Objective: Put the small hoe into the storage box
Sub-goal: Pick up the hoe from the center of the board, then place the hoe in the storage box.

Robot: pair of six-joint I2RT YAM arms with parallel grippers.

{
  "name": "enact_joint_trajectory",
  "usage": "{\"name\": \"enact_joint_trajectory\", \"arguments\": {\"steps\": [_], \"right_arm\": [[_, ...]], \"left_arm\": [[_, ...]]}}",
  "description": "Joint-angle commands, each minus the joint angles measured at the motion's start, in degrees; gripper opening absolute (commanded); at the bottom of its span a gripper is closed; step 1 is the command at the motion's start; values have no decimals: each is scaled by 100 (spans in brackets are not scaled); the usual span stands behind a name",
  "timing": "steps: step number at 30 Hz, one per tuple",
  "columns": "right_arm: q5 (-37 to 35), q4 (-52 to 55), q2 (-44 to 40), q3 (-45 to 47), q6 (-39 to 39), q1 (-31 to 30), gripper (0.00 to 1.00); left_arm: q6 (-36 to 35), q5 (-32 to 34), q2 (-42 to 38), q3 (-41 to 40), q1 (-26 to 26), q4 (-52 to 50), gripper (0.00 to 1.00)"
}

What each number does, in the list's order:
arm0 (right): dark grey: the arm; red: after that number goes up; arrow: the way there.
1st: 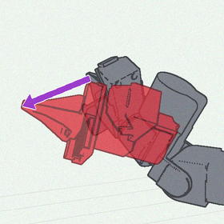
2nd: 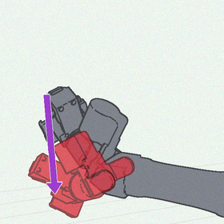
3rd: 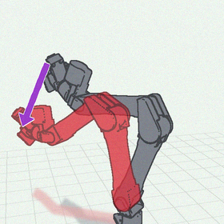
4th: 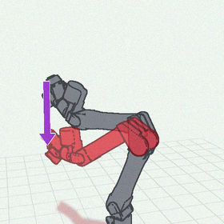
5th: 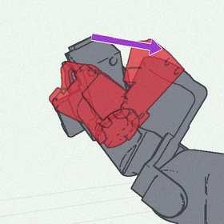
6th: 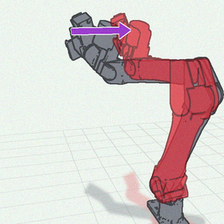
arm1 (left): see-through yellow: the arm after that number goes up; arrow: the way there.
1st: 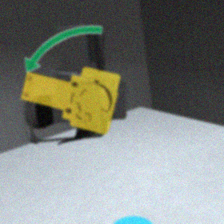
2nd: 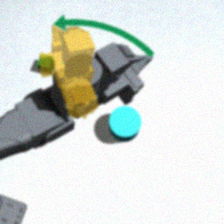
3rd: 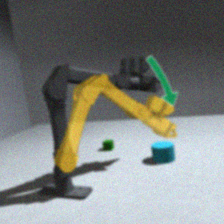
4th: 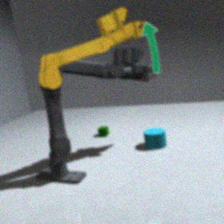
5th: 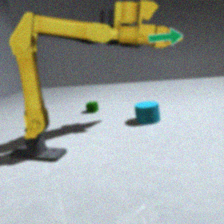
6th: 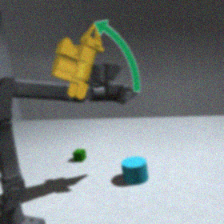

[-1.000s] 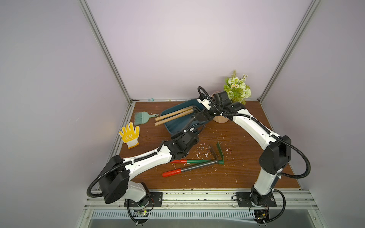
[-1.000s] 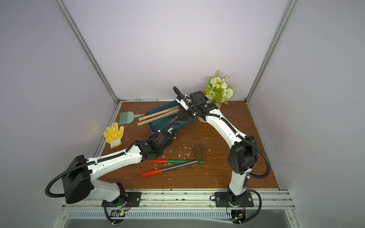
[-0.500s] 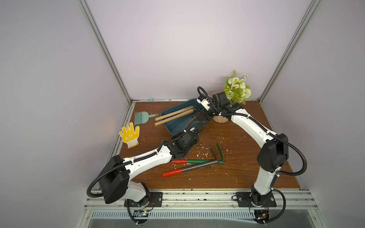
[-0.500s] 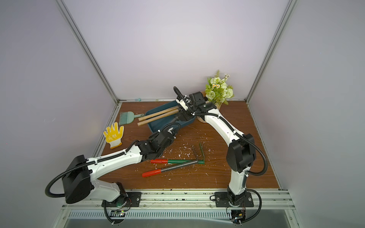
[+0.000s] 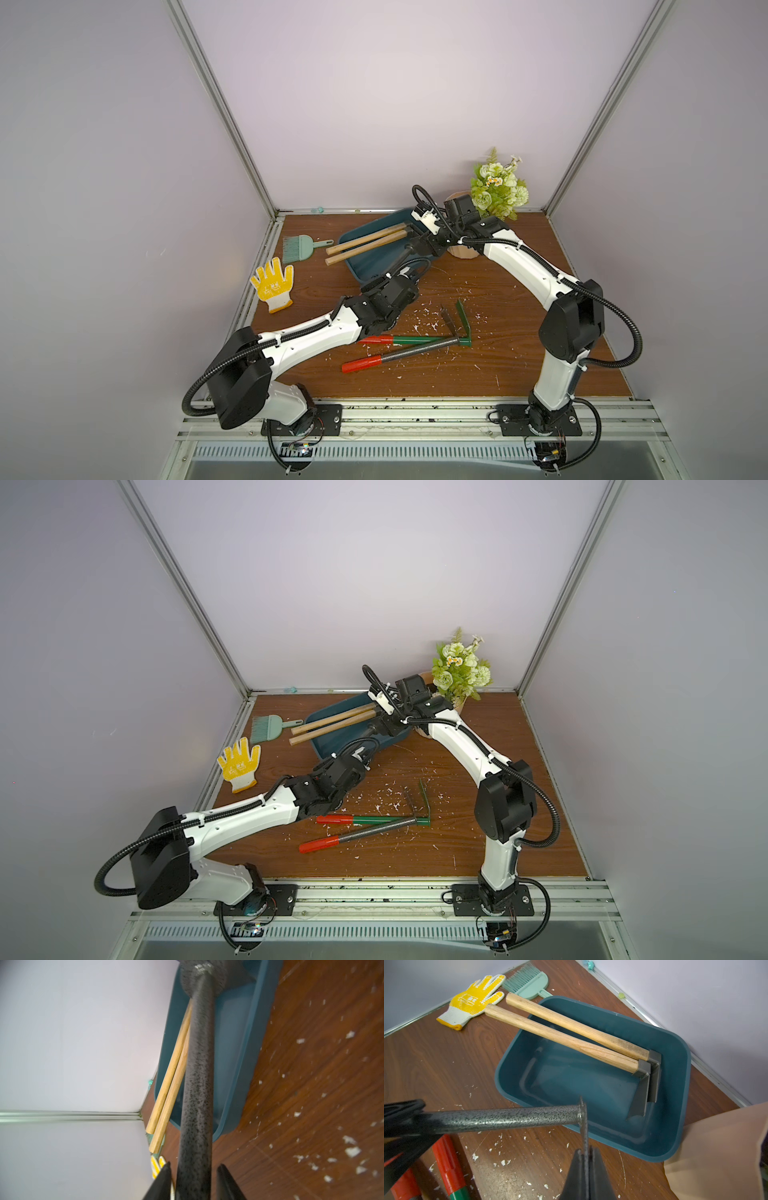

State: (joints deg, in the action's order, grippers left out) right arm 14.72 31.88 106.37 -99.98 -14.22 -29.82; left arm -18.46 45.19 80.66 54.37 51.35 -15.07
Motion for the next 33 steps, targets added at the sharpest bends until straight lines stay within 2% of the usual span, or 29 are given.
{"name": "enact_joint_trajectory", "arguments": {"steps": [1, 5, 7, 11, 17, 33], "right_arm": [[-307, -878, -77, -1, 508, 56, 0], [-453, -1659, -81, 217, 784, 82, 0], [-457, -2161, -82, 343, 928, 82, 0], [-465, -2804, 104, 395, 1180, 83, 0], [-899, -3541, 478, 480, 1362, 105, 0], [-1168, -4077, 927, 792, 1673, 111, 0]], "left_arm": [[343, 34, -391, -65, 33, 470, 57], [578, -324, -738, -164, -17, 604, 72], [686, -499, -943, -216, -76, 675, 77], [846, -810, -1412, -343, -223, 781, 79], [1044, -1082, -2027, -538, -423, 1003, 82], [1144, -1035, -2294, -554, -498, 842, 85]]}}
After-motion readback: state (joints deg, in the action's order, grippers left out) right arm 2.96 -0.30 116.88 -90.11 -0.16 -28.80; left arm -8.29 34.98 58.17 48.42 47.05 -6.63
